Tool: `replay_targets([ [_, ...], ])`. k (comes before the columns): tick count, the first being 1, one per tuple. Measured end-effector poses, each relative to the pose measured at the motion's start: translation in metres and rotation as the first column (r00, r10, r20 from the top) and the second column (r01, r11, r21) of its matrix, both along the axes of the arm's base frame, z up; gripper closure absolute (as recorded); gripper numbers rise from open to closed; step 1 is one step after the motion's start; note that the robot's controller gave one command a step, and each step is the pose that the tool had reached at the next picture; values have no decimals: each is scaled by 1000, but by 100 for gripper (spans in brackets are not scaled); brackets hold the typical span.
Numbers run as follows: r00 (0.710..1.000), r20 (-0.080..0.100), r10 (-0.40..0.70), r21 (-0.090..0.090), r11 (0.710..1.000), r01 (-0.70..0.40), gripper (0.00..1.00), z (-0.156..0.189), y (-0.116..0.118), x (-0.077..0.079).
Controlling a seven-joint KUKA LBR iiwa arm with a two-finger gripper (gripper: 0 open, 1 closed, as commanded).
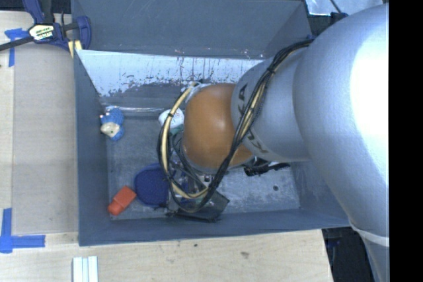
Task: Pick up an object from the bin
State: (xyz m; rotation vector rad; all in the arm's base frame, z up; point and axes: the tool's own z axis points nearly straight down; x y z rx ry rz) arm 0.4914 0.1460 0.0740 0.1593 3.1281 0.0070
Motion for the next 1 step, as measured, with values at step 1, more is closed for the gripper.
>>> replay_targets([
  [1,999,1,53,1,999,-53,100,140,59,9],
])
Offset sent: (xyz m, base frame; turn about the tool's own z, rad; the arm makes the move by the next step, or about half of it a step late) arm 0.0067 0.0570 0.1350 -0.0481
